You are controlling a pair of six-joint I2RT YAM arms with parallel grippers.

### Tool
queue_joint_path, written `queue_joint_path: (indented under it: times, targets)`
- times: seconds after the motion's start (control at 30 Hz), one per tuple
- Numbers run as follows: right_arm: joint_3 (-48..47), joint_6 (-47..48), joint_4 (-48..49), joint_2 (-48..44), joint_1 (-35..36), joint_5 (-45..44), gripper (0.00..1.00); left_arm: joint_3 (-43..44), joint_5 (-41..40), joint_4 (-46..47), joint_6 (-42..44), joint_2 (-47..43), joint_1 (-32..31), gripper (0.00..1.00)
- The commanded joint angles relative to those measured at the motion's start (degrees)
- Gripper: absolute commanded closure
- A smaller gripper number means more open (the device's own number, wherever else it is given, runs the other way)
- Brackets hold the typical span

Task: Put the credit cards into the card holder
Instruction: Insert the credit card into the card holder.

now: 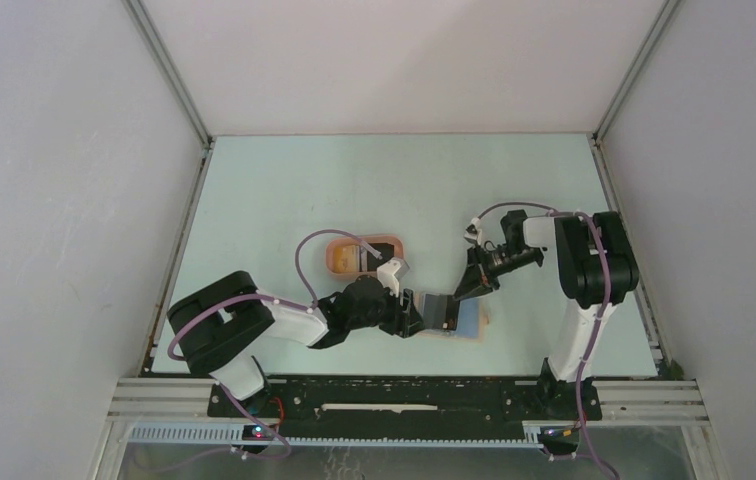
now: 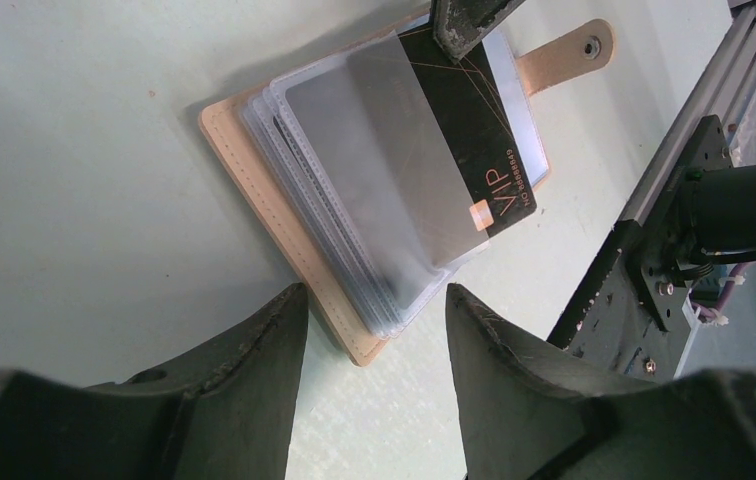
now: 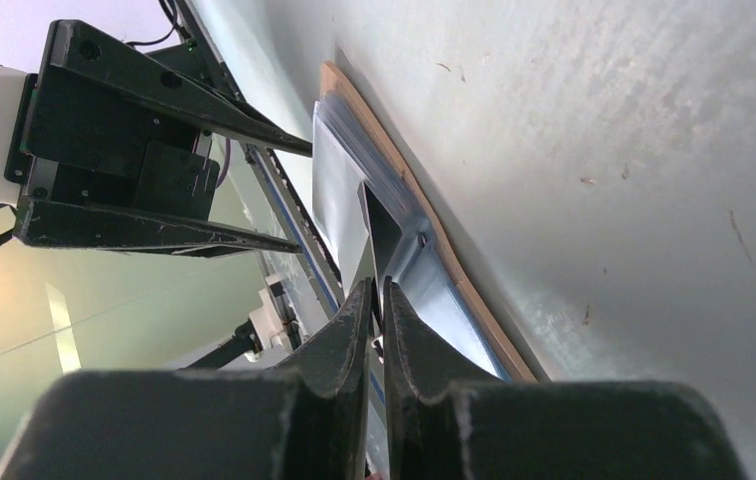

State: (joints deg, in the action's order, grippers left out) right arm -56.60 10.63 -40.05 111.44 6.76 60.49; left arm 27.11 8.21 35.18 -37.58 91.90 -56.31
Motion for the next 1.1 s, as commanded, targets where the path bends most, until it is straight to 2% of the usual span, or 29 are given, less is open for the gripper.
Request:
queue_joint_path:
  times: [0.0,0.4,0.87,1.07]
  targets:
    - [-1.73,1.3,-0.95,1.2,0.94,1.13,0.87,0.09,0.8,0.38,0.05,-0.12,0.33,0.42]
    - [-3.73,2.83,-3.09,4.51,1.83,4.75,0.91,0.92,1.29,-0.61,0.41,0.04,0.42,0.42]
    - [-4.55,-0.17,-0.8,6.33,2.67,6.47,0.95,1.26,1.0,-0.9,-0.14,0.15,0.5,0.41]
    - [-4.55,-1.72,0.24,6.84,2.81,6.14,0.97,1.43,-2.59,-2.2,-1.26,-1.84,-0.11,0.38]
